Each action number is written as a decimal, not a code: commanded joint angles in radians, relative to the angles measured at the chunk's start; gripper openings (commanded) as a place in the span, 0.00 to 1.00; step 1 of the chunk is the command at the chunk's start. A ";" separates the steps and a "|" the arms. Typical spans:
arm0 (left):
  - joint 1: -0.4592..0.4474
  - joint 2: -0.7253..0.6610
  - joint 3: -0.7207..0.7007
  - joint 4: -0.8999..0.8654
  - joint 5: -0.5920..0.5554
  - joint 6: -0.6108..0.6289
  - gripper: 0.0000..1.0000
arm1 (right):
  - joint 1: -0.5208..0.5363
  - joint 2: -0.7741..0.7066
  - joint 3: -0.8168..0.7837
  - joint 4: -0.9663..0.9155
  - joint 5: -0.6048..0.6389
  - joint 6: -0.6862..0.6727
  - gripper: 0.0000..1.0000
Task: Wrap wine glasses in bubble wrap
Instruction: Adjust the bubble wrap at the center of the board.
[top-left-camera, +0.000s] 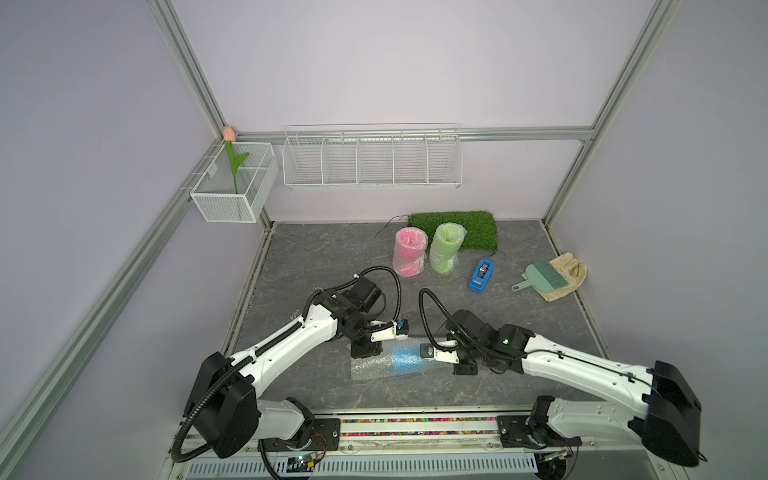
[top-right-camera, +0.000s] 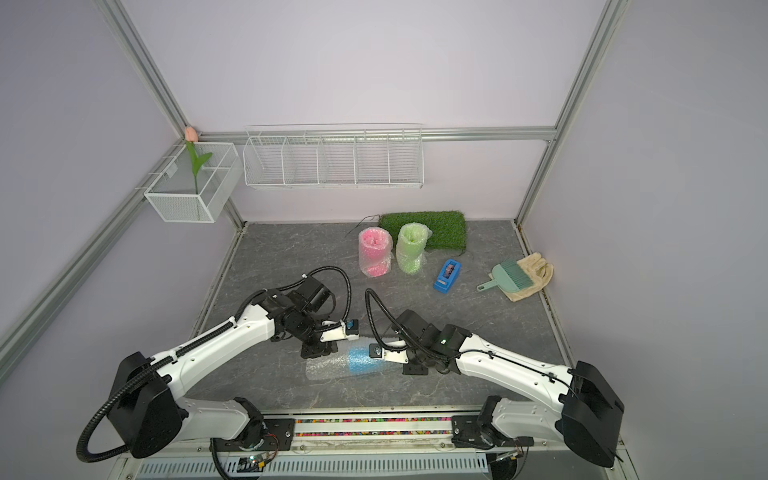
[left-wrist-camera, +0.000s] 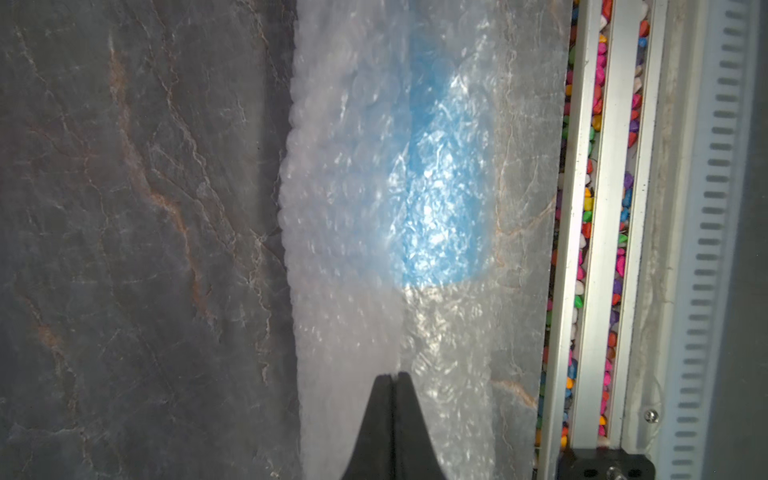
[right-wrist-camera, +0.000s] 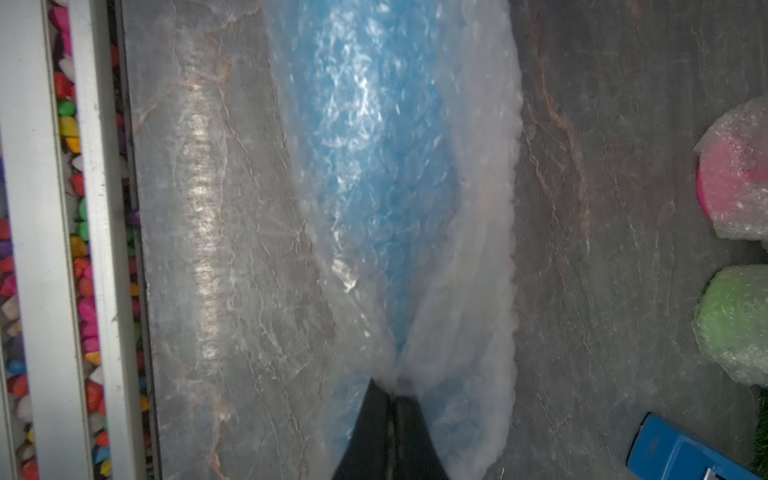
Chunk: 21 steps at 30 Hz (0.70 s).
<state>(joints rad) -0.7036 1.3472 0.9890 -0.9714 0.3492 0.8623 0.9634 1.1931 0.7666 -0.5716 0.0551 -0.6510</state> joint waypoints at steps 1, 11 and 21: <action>-0.007 -0.018 -0.019 0.019 0.036 -0.022 0.23 | -0.006 -0.002 0.022 0.005 -0.025 -0.005 0.07; -0.007 0.003 0.008 0.068 0.025 0.019 0.75 | -0.002 -0.030 0.017 0.005 -0.097 -0.033 0.07; -0.007 0.058 0.020 0.056 -0.007 0.126 0.68 | 0.009 -0.030 0.017 -0.005 -0.115 -0.051 0.07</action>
<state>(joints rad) -0.7082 1.3670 0.9752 -0.8898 0.3405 0.9211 0.9649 1.1839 0.7666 -0.5720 -0.0280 -0.6750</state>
